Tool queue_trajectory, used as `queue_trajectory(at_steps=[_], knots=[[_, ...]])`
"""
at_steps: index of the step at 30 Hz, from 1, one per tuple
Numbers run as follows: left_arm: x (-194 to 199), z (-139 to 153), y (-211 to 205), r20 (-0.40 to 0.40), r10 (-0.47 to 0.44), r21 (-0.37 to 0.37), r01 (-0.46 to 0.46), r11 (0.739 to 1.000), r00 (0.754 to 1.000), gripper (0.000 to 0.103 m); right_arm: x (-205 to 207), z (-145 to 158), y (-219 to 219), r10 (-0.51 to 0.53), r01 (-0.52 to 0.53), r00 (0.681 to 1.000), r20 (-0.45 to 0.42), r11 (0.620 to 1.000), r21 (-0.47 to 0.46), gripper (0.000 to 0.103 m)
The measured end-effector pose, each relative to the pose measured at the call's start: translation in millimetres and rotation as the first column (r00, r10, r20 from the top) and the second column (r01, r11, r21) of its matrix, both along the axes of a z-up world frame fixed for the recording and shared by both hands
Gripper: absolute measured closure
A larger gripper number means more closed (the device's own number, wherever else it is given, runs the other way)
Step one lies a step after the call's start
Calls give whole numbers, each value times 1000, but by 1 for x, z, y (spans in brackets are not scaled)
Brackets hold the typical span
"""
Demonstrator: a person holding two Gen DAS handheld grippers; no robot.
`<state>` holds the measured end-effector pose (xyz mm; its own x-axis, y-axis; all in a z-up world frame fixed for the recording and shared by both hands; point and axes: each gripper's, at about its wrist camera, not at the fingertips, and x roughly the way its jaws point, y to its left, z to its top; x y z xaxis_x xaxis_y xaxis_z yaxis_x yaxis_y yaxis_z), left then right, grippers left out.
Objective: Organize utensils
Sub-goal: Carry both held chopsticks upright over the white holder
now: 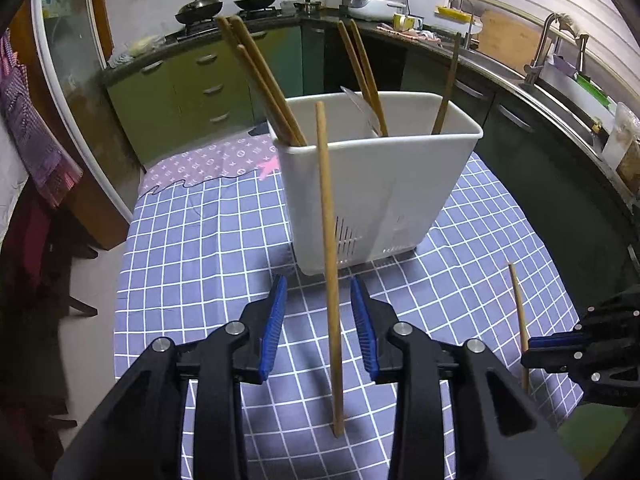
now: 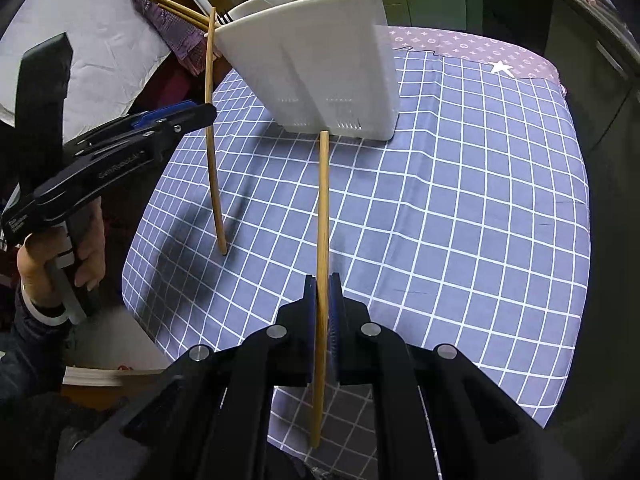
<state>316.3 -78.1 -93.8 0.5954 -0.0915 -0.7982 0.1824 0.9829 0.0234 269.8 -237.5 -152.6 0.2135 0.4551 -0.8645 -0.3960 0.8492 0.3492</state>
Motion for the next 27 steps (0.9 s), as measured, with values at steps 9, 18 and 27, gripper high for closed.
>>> queue_trajectory(at_steps=[9, 18, 27], knots=[[12, -11, -4, -39, -20, -15, 19, 1000, 999, 96, 5, -2, -6, -15, 15, 1000, 1, 1000, 15, 96], [-19, 26, 2, 55, -61, -40, 63, 997, 997, 97, 0, 35, -6, -7, 3, 997, 80, 999, 52, 96], [-38, 84, 1, 112, -107, -82, 117, 990, 988, 97, -2, 92, -3, -20, 7, 979, 204, 998, 67, 96]])
